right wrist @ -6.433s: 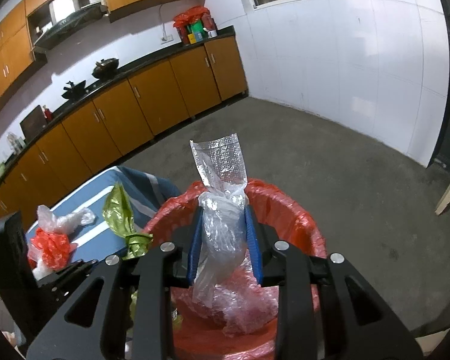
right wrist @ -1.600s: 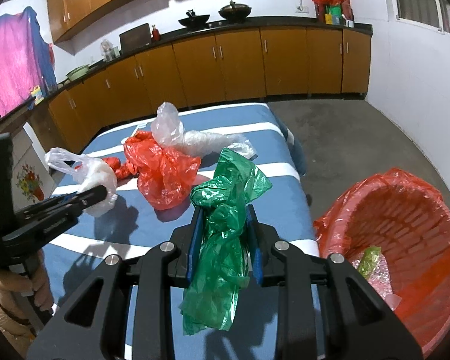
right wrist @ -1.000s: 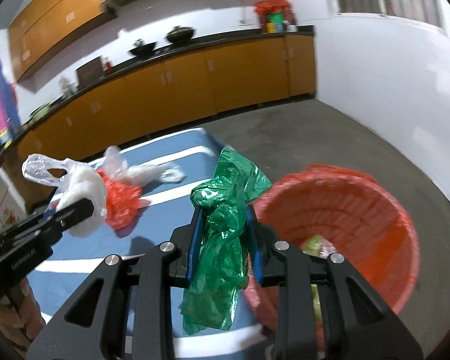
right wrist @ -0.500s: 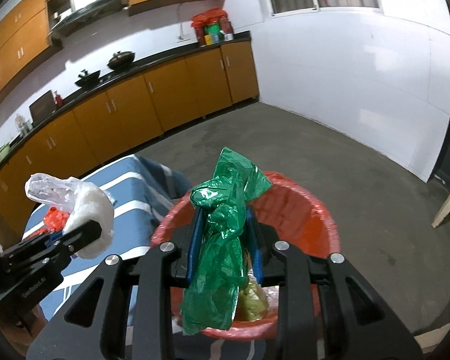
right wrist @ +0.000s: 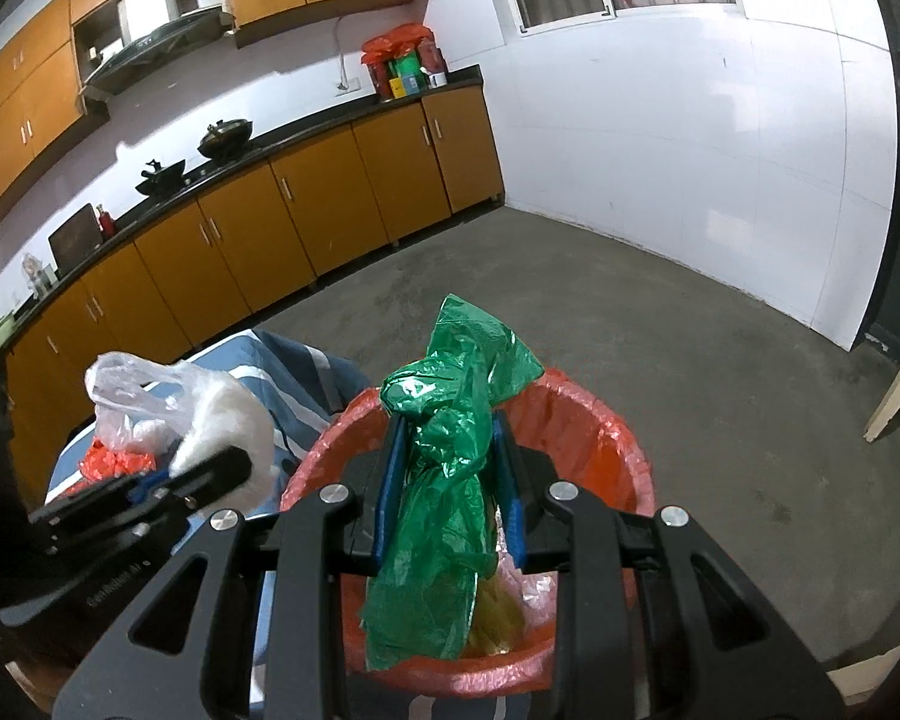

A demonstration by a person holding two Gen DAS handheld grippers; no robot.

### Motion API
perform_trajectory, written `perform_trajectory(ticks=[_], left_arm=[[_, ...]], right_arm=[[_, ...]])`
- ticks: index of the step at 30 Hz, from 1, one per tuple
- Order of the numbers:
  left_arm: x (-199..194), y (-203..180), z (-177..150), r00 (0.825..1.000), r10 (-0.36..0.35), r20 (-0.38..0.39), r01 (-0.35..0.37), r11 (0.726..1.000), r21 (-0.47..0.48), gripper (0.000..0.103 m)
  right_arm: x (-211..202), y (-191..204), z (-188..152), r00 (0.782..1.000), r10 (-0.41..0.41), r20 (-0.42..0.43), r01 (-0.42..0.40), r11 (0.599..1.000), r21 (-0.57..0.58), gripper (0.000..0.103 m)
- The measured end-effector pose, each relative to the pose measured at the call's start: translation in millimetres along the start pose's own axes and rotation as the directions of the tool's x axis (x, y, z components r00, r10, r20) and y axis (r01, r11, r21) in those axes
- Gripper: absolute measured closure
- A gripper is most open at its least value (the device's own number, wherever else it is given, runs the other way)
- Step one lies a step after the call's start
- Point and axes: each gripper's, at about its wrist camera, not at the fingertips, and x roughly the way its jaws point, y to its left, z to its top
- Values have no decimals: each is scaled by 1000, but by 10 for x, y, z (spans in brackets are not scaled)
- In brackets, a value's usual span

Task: Collect trash
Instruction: 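Carry both bags over the red basket and open both tools to drop them, then move both open tools back toward the red bags on the table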

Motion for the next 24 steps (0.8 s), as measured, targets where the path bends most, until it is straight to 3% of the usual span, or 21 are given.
perform_trajectory(ticks=[6,13,19,24], left_arm=[[149,23,-23,999,-5,-32,4,1000,-26,67],[148,142,-81,999,14,-43,-16,999,-44,57],[-45,340,-129,995,97,-7,-97,992,-77,44],[-348,551,-235,973,226,44,-221,971,-91,33]], right_arm=[[63,-170,40,1000,23,-9,-22,998,66,64],[75,-164,17,1000,11,-15,-10,998,66,64],[70,-106,11,1000,-15,-11,15,999,33,64],[89,49,-42,1000,-17,-11,17,1000,-24,64]])
